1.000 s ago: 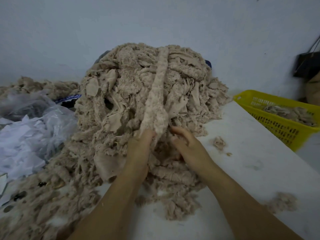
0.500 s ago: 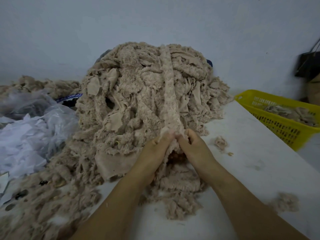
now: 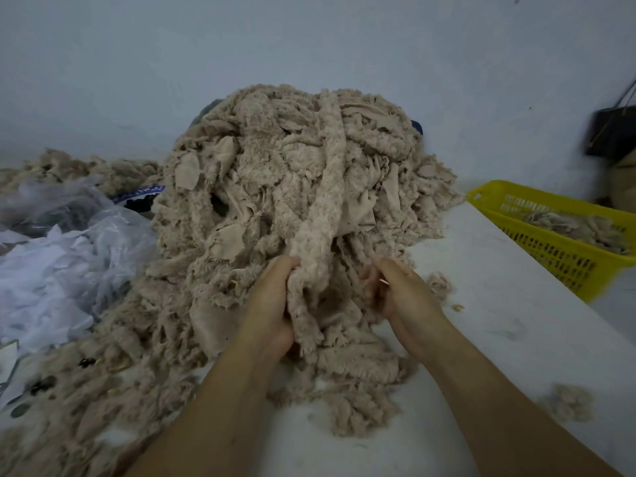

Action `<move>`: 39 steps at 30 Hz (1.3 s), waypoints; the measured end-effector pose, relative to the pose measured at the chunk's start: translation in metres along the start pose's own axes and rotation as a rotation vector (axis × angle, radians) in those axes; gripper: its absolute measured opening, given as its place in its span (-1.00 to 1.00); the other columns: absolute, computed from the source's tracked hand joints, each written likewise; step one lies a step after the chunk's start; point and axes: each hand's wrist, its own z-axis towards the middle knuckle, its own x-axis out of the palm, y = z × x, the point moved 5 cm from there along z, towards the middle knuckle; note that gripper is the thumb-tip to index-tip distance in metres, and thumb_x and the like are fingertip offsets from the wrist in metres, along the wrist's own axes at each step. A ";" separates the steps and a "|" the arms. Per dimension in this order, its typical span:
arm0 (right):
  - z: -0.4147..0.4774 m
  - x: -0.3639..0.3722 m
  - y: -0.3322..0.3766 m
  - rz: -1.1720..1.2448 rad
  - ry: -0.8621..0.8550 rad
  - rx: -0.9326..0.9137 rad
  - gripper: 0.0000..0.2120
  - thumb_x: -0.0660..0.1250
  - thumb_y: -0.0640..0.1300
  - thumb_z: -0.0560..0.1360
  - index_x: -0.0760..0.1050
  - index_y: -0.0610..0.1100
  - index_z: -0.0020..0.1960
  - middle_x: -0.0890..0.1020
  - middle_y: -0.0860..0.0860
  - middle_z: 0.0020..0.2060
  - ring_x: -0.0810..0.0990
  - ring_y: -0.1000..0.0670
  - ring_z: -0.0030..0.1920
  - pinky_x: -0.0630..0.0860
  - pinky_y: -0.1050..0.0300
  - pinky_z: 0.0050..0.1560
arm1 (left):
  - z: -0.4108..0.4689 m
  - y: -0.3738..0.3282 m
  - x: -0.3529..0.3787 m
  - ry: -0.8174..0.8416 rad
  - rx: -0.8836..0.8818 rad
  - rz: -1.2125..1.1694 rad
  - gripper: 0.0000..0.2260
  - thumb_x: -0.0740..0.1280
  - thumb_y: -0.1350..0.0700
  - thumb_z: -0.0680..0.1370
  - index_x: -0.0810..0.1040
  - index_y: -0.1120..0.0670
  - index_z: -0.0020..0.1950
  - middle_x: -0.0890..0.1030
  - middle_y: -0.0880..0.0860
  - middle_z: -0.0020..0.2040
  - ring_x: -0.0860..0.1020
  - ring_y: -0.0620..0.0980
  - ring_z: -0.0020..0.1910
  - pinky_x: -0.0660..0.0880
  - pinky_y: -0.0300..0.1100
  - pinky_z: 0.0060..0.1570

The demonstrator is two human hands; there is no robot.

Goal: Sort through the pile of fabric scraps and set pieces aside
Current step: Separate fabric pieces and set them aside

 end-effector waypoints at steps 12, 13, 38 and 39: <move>-0.002 0.014 -0.002 0.276 0.179 0.127 -0.55 0.37 -0.02 0.48 0.53 -0.19 0.31 0.65 -0.14 0.20 0.62 -0.11 0.23 0.47 -0.08 0.32 | -0.004 0.022 0.017 0.128 0.041 0.386 -0.61 0.39 0.16 0.57 0.37 -0.05 -0.41 0.43 0.00 -0.43 0.38 -0.07 -0.49 0.37 -0.22 -0.51; -0.001 0.013 -0.003 0.281 0.179 0.130 -0.59 0.35 -0.05 0.53 0.51 -0.18 0.33 0.65 -0.13 0.20 0.61 -0.10 0.24 0.48 -0.09 0.32 | -0.002 0.020 0.015 0.120 0.050 0.358 -0.63 0.40 0.17 0.56 0.38 -0.04 -0.39 0.46 0.01 -0.43 0.42 -0.06 -0.49 0.40 -0.21 -0.50; -0.002 -0.002 0.003 -0.076 -0.097 0.038 -0.55 0.31 0.09 0.57 0.41 0.09 -0.48 0.23 0.09 -0.53 0.16 0.10 -0.55 0.15 0.18 -0.48 | 0.004 -0.006 -0.010 -0.123 -0.050 -0.223 -0.68 0.21 -0.06 0.68 0.57 0.11 0.27 0.61 0.05 -0.43 0.54 -0.14 -0.51 0.49 -0.30 -0.53; -0.001 -0.008 0.003 -0.084 -0.146 0.042 -0.59 0.31 0.07 0.57 0.39 0.04 -0.43 0.25 0.08 -0.53 0.17 0.08 -0.54 0.16 0.16 -0.45 | 0.004 -0.008 -0.012 -0.105 -0.036 -0.212 -0.68 0.22 -0.05 0.67 0.57 0.11 0.28 0.63 0.06 -0.40 0.59 -0.15 -0.44 0.53 -0.29 -0.49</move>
